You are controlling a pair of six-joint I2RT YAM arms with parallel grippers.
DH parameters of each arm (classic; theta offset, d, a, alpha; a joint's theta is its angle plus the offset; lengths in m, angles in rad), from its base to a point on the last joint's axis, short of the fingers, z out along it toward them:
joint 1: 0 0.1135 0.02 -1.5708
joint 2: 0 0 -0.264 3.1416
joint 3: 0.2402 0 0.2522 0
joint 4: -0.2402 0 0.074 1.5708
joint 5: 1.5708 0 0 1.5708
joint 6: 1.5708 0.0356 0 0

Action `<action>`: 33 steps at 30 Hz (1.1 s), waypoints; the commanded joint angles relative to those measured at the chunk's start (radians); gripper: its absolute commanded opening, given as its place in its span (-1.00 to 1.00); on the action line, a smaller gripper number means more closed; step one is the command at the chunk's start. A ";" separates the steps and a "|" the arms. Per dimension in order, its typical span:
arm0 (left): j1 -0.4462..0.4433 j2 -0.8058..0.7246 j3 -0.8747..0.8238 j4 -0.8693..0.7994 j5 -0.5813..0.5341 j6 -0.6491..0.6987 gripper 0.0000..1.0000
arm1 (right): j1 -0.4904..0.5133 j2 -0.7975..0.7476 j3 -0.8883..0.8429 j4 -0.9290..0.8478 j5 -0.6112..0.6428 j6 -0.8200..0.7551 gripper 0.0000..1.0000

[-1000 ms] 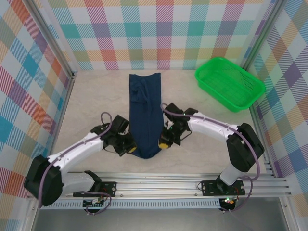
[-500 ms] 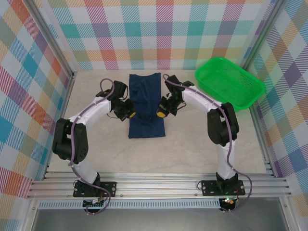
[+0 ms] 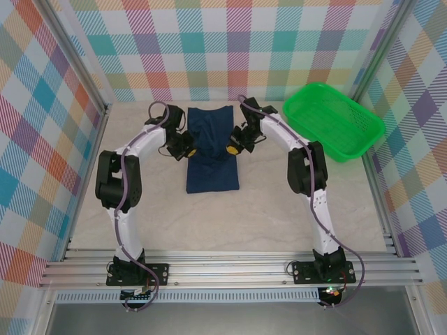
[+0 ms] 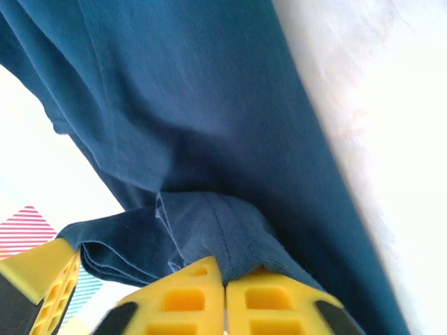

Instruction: Fold and stack the t-shirts

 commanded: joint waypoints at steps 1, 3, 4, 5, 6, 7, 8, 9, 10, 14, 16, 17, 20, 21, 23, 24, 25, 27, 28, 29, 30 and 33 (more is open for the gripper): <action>0.043 0.059 0.104 -0.091 0.002 0.050 -0.82 | -0.024 0.042 0.085 -0.049 -0.003 -0.015 -0.29; 0.047 0.051 0.128 -0.127 -0.037 0.071 -0.32 | -0.038 0.005 0.073 -0.015 0.023 -0.024 -0.09; 0.047 0.030 0.127 -0.132 -0.054 0.078 -0.23 | -0.042 -0.017 0.058 0.001 0.034 -0.028 -0.06; 0.047 -0.001 0.108 -0.128 -0.062 0.081 -0.20 | -0.043 -0.047 0.039 0.008 0.046 -0.036 -0.05; 0.045 -0.039 0.075 -0.113 -0.058 0.078 -0.20 | -0.046 -0.076 0.019 0.007 0.062 -0.047 -0.05; 0.042 -0.074 0.035 -0.095 -0.048 0.071 -0.21 | -0.042 -0.103 -0.006 0.009 0.074 -0.056 -0.06; 0.034 -0.112 -0.014 -0.069 -0.032 0.067 -0.24 | -0.037 -0.136 -0.045 0.022 0.081 -0.063 -0.08; 0.024 -0.146 -0.066 -0.046 -0.017 0.056 -0.29 | -0.029 -0.171 -0.101 0.049 0.081 -0.063 -0.13; 0.016 -0.165 -0.107 -0.030 -0.001 0.047 -0.34 | -0.021 -0.199 -0.155 0.080 0.078 -0.057 -0.20; -0.023 -0.219 -0.255 0.090 0.046 -0.043 -0.60 | 0.026 -0.266 -0.309 0.169 0.070 -0.039 -0.56; -0.039 -0.187 -0.239 0.105 0.056 -0.062 -0.63 | 0.037 -0.260 -0.342 0.207 0.054 -0.027 -0.69; -0.046 -0.157 -0.214 0.103 0.058 -0.062 -0.64 | 0.038 -0.240 -0.335 0.209 0.041 -0.020 -0.73; -0.061 -0.058 -0.140 0.092 0.042 -0.062 -0.66 | 0.054 -0.161 -0.264 0.180 0.021 -0.021 -0.75; -0.062 -0.024 -0.120 0.086 0.036 -0.064 -0.66 | 0.058 -0.132 -0.243 0.178 0.009 -0.013 -0.75; -0.063 0.018 -0.100 0.063 -0.013 -0.056 -0.68 | 0.069 -0.085 -0.218 0.174 0.003 -0.001 -0.74; -0.063 0.032 -0.104 0.051 -0.039 -0.052 -0.70 | 0.076 -0.063 -0.208 0.164 0.009 -0.001 -0.73; -0.063 0.038 -0.122 0.053 -0.052 -0.055 -0.71 | 0.080 -0.044 -0.206 0.154 0.014 -0.001 -0.72; -0.067 0.034 -0.184 0.076 -0.049 -0.058 -0.72 | 0.089 -0.023 -0.231 0.131 0.024 -0.004 -0.71; -0.072 0.025 -0.216 0.084 -0.047 -0.056 -0.73 | 0.094 -0.026 -0.255 0.120 0.033 -0.008 -0.72; -0.080 0.007 -0.256 0.088 -0.049 -0.055 -0.73 | 0.100 -0.041 -0.294 0.113 0.047 -0.015 -0.71; -0.089 -0.020 -0.300 0.094 -0.053 -0.052 -0.74 | 0.106 -0.067 -0.351 0.115 0.059 -0.022 -0.68; -0.111 -0.122 -0.448 0.114 -0.056 -0.063 -0.74 | 0.132 -0.182 -0.558 0.153 0.080 -0.030 -0.65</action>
